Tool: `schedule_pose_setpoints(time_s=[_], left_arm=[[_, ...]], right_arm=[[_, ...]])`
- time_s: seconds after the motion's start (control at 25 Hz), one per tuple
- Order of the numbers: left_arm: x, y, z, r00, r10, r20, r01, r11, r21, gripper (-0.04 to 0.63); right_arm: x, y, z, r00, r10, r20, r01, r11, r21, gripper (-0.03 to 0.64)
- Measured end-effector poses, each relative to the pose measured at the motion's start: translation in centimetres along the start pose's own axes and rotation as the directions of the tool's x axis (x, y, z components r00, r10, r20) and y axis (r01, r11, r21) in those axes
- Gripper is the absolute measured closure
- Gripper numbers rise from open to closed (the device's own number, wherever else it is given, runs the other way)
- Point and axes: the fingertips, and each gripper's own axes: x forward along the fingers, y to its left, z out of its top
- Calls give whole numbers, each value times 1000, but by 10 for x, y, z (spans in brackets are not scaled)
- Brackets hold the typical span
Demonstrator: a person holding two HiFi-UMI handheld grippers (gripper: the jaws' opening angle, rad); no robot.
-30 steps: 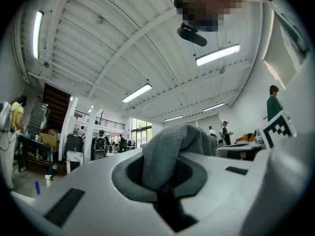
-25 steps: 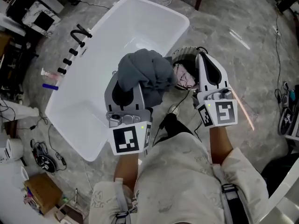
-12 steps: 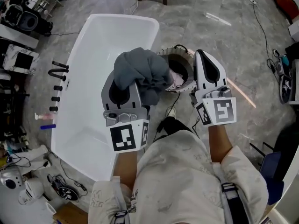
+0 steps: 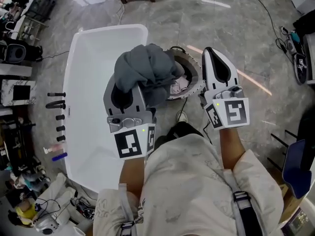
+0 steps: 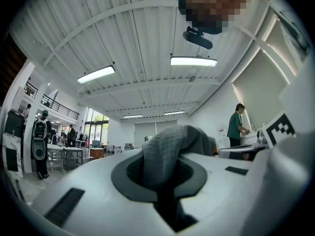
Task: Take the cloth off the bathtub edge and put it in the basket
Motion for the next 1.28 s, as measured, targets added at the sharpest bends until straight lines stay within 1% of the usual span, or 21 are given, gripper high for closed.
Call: schedule_pose_setpoints(time_s=[0.28,0.52,0.68,0.84,1.12,1.28], left_arm=[[31,-19,-31,998,-49,-43,48,999,-21,557],[44,-29,-45,994,-86,-72,84,996,-30,557],[53,-35,-56,990,-120,-80,117,992,-37,557],[64,-30,-71,985,-145,-93,141,989,-50,557],[85,-21,-107,969,-186,-162,175,981,-79,557],[95,-11,-133,953,-213,-215,194,975,-104,557]], right_arm=[[0,-31,-16,998,-59,-36,59,998,3,629],[-7,-46,-18,993,-106,-42,107,994,3,629],[-8,-53,-25,989,-140,-53,140,990,-5,629],[0,-54,-29,984,-164,-65,162,986,-25,629],[22,-57,-44,974,-198,-110,194,980,-45,629],[41,-53,-62,967,-207,-151,201,978,-55,629]])
